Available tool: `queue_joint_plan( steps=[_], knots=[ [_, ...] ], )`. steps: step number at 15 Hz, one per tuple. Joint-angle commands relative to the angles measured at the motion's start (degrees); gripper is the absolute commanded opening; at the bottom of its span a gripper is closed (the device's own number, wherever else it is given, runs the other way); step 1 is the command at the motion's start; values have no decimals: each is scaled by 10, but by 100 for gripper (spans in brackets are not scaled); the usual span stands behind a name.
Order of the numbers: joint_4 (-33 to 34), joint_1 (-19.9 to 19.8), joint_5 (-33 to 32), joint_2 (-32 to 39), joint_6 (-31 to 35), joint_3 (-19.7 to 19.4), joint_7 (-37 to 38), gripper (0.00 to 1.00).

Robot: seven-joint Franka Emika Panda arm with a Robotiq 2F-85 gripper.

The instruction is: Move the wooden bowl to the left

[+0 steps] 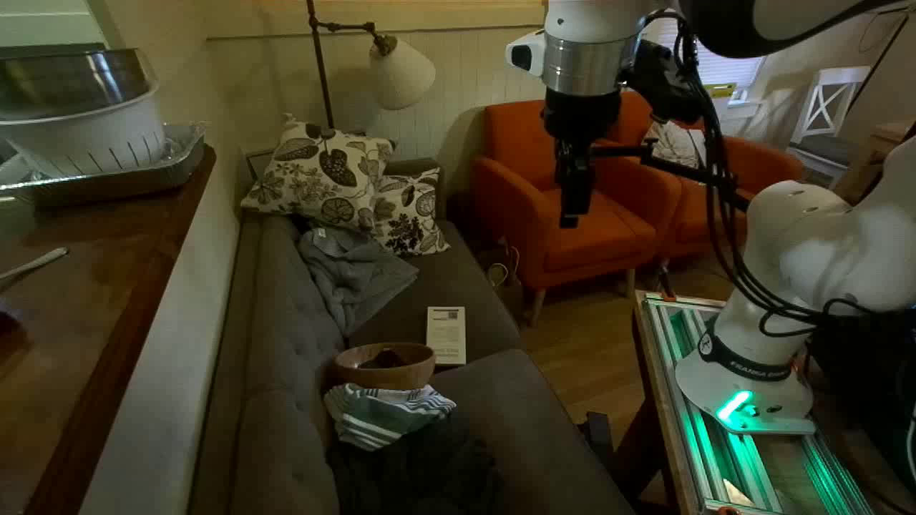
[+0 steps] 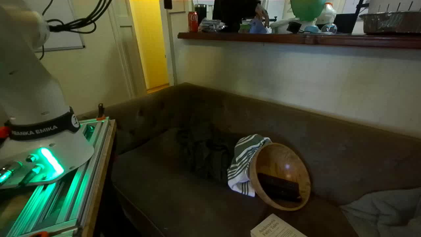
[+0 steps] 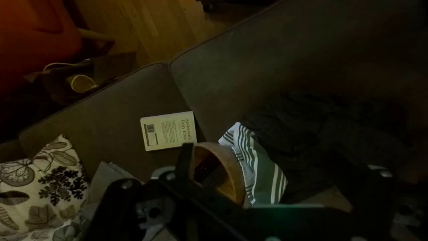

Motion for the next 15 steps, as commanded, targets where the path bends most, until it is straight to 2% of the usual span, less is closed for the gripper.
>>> queue_joint_plan(
  steps=[1,2,5,9,12,15],
  knots=[
    [2,16,-7,2,-3,-12,7,100],
    [-11,11,-32,-7,23,-11,6,100],
    [-29,10,-62,-6,83,-57,-69,100],
    [-60,6,-90,20,255,-156,-233,100],
    [-34,30,-20,93,348,-259,-378,100],
    [1,78,91,189,370,-350,-517,100]
  ],
)
